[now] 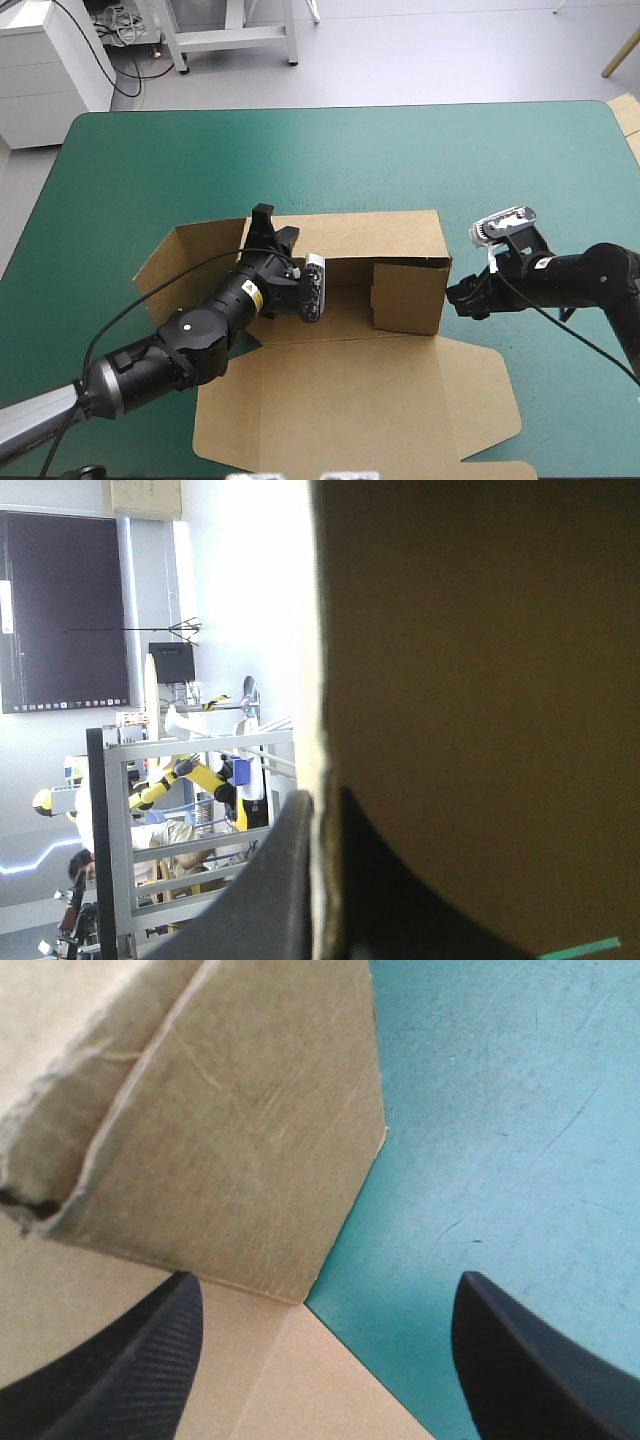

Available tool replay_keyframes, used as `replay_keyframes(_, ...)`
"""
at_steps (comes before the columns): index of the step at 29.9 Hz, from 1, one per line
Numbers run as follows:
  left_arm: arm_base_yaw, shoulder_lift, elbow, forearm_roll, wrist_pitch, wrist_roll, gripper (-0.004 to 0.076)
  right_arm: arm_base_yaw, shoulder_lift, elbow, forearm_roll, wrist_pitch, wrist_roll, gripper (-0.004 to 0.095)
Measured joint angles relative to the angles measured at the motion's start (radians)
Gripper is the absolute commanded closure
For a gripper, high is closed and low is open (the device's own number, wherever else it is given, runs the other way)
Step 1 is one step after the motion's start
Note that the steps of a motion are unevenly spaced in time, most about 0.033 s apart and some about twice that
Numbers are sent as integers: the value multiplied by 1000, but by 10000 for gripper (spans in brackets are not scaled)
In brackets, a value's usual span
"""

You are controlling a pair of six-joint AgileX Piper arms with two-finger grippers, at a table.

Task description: Fold the box

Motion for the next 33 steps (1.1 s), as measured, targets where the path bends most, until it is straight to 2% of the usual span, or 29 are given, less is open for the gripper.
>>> replay_keyframes(11,0,0,0,1,-1,-3,731,42,0,17,39,-5,-29,263)
replay_keyframes(18,0,0,0,1,-1,-3,731,76,0,135,135,-128,-172,263)
replay_keyframes(24,0,0,0,1,-1,-3,731,140,0,150,165,-214,-202,266)
replay_keyframes(29,0,0,0,1,-1,-3,731,200,0,156,163,-306,-204,371)
replay_keyframes(33,0,0,0,1,5,-3,731,222,0,160,143,-351,-204,557)
